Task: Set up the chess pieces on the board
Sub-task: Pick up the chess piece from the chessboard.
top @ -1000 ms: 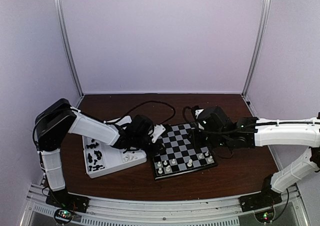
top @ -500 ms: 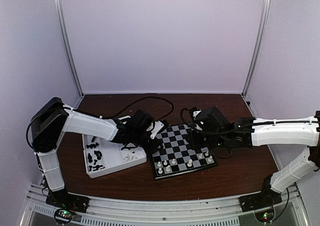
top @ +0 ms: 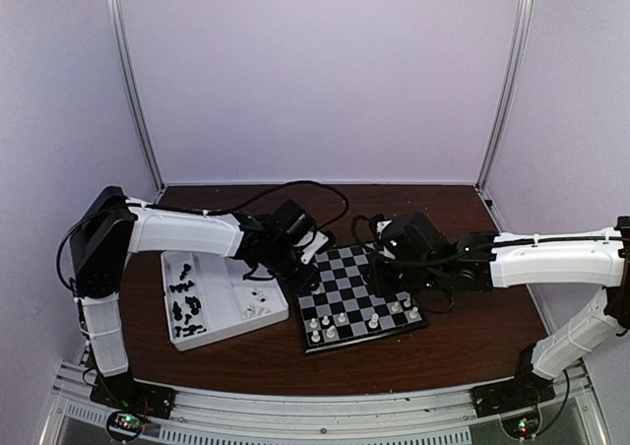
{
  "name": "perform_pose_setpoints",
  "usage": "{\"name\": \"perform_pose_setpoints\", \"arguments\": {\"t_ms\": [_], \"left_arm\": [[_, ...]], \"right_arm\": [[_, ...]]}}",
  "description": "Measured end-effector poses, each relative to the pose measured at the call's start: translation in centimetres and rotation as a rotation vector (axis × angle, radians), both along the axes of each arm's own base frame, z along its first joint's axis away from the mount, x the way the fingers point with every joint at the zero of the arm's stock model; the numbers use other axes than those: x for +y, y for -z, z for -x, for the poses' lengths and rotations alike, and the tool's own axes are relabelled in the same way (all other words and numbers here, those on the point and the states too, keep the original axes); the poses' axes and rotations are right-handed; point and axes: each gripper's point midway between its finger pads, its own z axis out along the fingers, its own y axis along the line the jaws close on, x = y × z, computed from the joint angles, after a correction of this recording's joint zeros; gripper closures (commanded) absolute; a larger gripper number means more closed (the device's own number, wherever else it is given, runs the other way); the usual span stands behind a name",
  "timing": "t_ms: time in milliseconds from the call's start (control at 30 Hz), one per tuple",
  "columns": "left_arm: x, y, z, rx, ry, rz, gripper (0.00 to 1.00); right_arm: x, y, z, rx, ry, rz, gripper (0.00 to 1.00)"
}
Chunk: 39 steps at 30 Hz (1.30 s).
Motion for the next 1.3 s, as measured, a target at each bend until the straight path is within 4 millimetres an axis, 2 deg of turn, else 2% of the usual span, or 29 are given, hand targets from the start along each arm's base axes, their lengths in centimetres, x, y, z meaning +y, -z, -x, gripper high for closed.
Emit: {"name": "perform_pose_setpoints", "arguments": {"t_ms": [133, 533, 733, 900, 1167, 1300], "left_arm": [[0.4, 1.0, 0.3, 0.026, 0.0, -0.035, 0.72], [-0.5, 1.5, -0.2, 0.042, 0.004, -0.044, 0.77], [-0.4, 2.0, -0.1, 0.057, 0.006, -0.058, 0.86], [-0.5, 1.9, -0.1, 0.057, 0.008, -0.056, 0.98], [-0.9, 1.8, 0.5, 0.075, 0.028, -0.042, 1.0], [-2.1, 1.0, 1.1, 0.08, 0.058, -0.011, 1.0]], "right_arm": [[0.0, 0.0, 0.0, 0.0, 0.0, 0.0, 0.74], [0.0, 0.0, 0.0, 0.0, 0.001, 0.002, 0.74], [-0.1, 0.0, 0.0, 0.0, 0.002, 0.002, 0.74], [-0.1, 0.0, -0.1, 0.0, 0.004, 0.002, 0.74], [-0.2, -0.2, -0.1, -0.004, 0.007, -0.001, 0.74], [-0.5, -0.4, -0.1, -0.01, 0.014, -0.006, 0.74]]}}
